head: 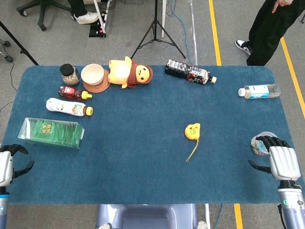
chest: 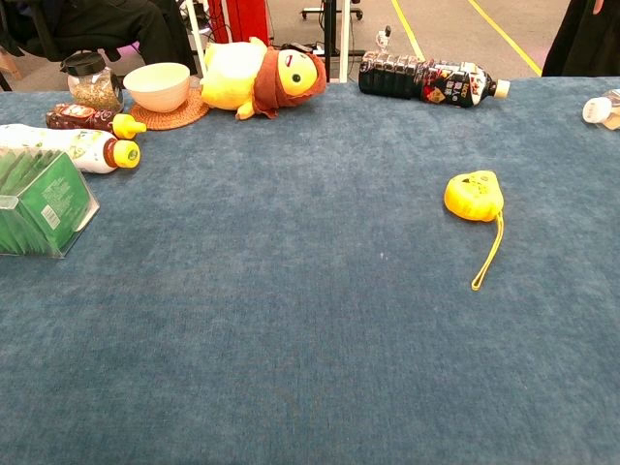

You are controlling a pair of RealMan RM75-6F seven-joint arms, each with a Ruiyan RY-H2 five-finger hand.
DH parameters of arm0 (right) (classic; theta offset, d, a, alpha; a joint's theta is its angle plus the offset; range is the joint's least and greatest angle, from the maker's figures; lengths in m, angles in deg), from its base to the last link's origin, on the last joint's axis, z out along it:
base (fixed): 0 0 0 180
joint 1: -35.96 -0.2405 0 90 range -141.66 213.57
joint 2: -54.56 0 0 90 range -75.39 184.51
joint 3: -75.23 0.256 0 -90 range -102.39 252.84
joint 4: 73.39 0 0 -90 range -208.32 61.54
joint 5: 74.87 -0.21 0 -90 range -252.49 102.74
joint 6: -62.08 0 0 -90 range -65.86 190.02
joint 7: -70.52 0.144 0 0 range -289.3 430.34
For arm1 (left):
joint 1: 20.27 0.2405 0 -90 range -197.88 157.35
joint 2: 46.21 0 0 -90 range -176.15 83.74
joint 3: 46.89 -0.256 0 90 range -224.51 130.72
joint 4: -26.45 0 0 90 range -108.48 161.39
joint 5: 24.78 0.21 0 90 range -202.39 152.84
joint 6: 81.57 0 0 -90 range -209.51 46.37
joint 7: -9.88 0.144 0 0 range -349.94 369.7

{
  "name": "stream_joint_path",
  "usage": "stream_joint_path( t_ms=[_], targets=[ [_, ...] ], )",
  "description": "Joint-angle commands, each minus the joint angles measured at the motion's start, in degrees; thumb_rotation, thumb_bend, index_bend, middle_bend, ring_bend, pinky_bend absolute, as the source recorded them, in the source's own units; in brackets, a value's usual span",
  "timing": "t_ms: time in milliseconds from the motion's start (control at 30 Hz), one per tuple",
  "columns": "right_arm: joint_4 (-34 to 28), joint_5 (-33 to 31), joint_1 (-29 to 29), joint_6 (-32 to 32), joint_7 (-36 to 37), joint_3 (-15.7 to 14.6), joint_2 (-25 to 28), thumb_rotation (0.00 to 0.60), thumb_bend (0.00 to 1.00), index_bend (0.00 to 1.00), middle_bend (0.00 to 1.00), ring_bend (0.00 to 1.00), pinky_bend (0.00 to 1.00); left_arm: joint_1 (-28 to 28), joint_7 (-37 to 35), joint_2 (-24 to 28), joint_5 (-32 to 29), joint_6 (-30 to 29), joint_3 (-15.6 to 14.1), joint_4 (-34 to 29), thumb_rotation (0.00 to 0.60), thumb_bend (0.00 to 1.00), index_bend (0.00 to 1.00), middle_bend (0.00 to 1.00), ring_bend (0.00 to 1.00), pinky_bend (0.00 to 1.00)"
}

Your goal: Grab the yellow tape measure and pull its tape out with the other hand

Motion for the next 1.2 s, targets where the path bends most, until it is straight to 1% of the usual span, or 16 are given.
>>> stream_joint_path(
  t_ms=[33, 300, 400, 767, 867, 1000, 1200],
  targets=[
    [0.0, -0.1, 0.0, 0.1, -0.1, 0.0, 0.0, 0.474, 0.19, 0.29, 0.32, 0.28, 0.29, 0.0, 0.0, 0.0, -0.1, 0.1, -0.1, 0.1, 0.600, 0.20, 0.50, 0.46, 0.33, 0.34],
    [-0.3, 0.0, 0.0, 0.0, -0.2, 0.0, 0.1, 0.470, 0.19, 0.29, 0.32, 0.28, 0.29, 0.1, -0.3, -0.1, -0.2, 0.0, 0.0, 0.3, 0.600, 0.20, 0.50, 0.46, 0.33, 0.34],
    [-0.5, 0.3, 0.2, -0.3, 0.2, -0.1, 0.2, 0.474, 0.19, 0.29, 0.32, 0.31, 0.30, 0.0, -0.2, 0.2, 0.1, -0.1, 0.1, 0.1, 0.600, 0.20, 0.50, 0.46, 0.33, 0.34],
    [-2.1, 4.4, -0.9, 0.1, 4.8, -0.2, 1.5, 0.469, 0.19, 0.29, 0.32, 0.32, 0.35, 0.4, 0.3, 3.1, 1.1, -0.6, -0.3, -3.4, 0.600, 0.20, 0.50, 0.46, 0.33, 0.34],
    [-2.7, 5.6, -2.0, 1.1, 6.0, -0.1, 1.6, 0.472, 0.19, 0.29, 0.32, 0.33, 0.37, 0.4, 0.7, 3.9, 1.4, -0.6, -0.3, -4.5, 0.600, 0.20, 0.50, 0.46, 0.33, 0.34],
    [-3.9, 6.6, -4.0, 3.8, 9.5, 0.3, 2.5, 0.474, 0.19, 0.29, 0.33, 0.33, 0.39, 0.4, 1.2, 4.5, 2.1, -1.2, -0.3, -5.5, 0.600, 0.20, 0.50, 0.46, 0.33, 0.34],
    [-3.7, 6.5, -7.8, 8.3, 9.0, 1.5, 2.7, 0.473, 0.19, 0.29, 0.33, 0.32, 0.37, 0.7, 1.7, 4.8, 2.5, -1.7, -0.5, -6.3, 0.600, 0.20, 0.50, 0.46, 0.33, 0.34]
  ],
)
